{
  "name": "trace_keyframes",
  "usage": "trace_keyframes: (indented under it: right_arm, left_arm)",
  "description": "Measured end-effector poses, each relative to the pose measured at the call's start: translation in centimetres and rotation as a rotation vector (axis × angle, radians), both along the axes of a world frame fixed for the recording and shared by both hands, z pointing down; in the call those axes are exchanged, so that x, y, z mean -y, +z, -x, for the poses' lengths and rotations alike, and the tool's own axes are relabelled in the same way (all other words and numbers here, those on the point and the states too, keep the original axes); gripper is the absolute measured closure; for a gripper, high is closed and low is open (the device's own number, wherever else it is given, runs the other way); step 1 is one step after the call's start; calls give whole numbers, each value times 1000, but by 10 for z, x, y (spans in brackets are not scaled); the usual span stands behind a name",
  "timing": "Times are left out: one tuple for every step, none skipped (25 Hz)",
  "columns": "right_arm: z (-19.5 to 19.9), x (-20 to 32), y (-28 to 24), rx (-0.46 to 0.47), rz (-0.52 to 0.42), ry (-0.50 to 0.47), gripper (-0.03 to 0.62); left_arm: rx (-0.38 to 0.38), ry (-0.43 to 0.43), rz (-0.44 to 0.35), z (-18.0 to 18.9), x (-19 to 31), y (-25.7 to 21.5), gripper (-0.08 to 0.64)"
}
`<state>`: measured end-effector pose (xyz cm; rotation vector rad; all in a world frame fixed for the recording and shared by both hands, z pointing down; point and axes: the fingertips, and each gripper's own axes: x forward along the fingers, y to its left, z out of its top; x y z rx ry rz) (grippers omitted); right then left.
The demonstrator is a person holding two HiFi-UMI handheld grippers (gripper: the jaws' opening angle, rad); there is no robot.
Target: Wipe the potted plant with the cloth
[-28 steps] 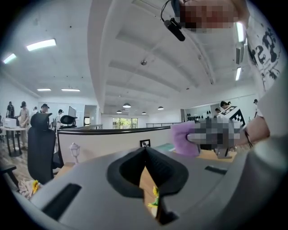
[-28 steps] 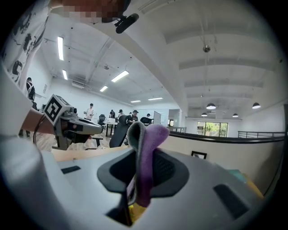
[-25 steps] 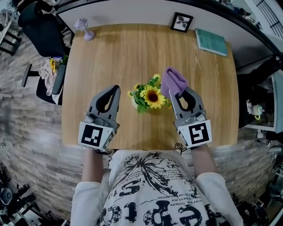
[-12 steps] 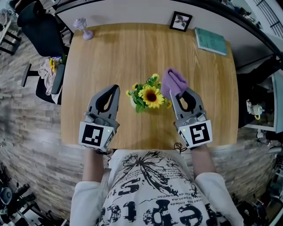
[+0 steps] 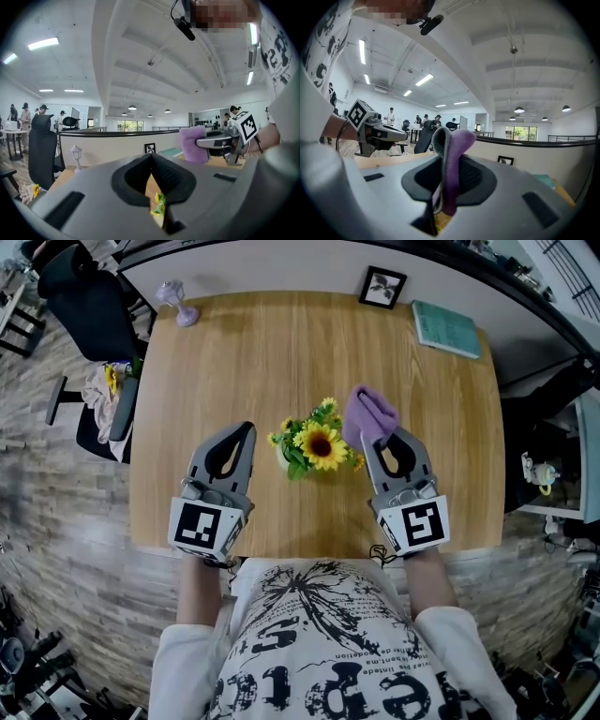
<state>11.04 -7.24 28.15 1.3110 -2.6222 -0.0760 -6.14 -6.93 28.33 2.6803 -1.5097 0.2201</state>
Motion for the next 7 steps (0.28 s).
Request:
trace_keyframes:
  right_arm:
    - [0,0,0,1,0,1,526]
    - [-1,0,0,3,2,3,526]
    - [-1,0,0,4,3,4,526]
    - [-1,1,0,5,4,5,526]
    - [-1,1,1,5,6,6,526]
    - [-2,1,1,6,8,7,526]
    - [-2,2,2,6,11,8,526]
  left_arm:
    - [-1,-1,-1,0,0,0,557]
    - [-1,-2,-2,0,0,-1,557]
    - [-2,-4,-2,0,0,-2,557]
    - [-2,-6,-3,0,0,-2,557]
    - [-1,-8,-4,0,0,-3,557]
    - [-1,-10,-5,1,1,-3,557]
    - [0,-12,-6,1,1,-3,557]
